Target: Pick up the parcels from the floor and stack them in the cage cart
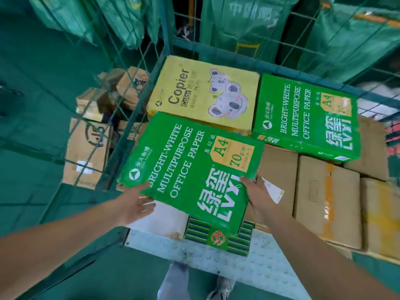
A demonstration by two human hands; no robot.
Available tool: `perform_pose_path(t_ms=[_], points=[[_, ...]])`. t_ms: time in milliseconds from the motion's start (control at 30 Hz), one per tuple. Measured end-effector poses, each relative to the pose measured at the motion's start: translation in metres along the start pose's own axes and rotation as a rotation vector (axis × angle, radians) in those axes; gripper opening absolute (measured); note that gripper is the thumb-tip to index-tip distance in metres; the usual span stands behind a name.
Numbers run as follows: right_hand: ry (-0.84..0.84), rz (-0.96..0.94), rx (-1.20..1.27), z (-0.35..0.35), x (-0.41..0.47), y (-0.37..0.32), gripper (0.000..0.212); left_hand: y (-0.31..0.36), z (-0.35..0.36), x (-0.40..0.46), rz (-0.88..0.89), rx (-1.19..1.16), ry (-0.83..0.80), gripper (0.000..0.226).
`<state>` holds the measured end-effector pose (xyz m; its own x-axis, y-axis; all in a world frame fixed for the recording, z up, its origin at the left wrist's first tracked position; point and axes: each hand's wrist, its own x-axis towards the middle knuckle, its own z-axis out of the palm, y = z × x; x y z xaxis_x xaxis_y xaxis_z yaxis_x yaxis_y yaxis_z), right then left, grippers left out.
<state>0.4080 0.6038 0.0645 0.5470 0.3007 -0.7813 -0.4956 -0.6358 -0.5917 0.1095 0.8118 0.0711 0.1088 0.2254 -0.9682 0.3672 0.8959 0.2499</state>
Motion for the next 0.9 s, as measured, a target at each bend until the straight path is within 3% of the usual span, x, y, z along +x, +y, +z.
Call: perform_pose_path(t_ms=[200, 333, 500, 633, 800, 900], points=[[0.151, -0.082, -0.041, 0.017, 0.02, 0.001, 0.083, -0.003, 0.012, 0.017, -0.026, 0.023, -0.048, 0.04], [0.139, -0.118, -0.024, 0.037, 0.032, -0.004, 0.078, 0.002, 0.012, 0.03, -0.011, 0.058, -0.042, 0.046], [0.114, -0.107, -0.126, 0.049, 0.044, -0.001, 0.095, 0.008, 0.003, 0.044, -0.01, 0.05, -0.017, 0.058], [0.062, -0.084, -0.165, 0.042, 0.046, 0.006, 0.091, 0.005, 0.006, 0.046, 0.003, 0.085, -0.02, 0.051], [0.039, -0.091, -0.169, 0.04, 0.022, 0.0, 0.087, 0.015, 0.02, 0.022, -0.099, 0.322, -0.158, 0.047], [0.03, -0.096, -0.134, 0.038, -0.004, -0.01, 0.086, 0.034, 0.045, -0.008, -0.027, 0.462, -0.243, 0.043]])
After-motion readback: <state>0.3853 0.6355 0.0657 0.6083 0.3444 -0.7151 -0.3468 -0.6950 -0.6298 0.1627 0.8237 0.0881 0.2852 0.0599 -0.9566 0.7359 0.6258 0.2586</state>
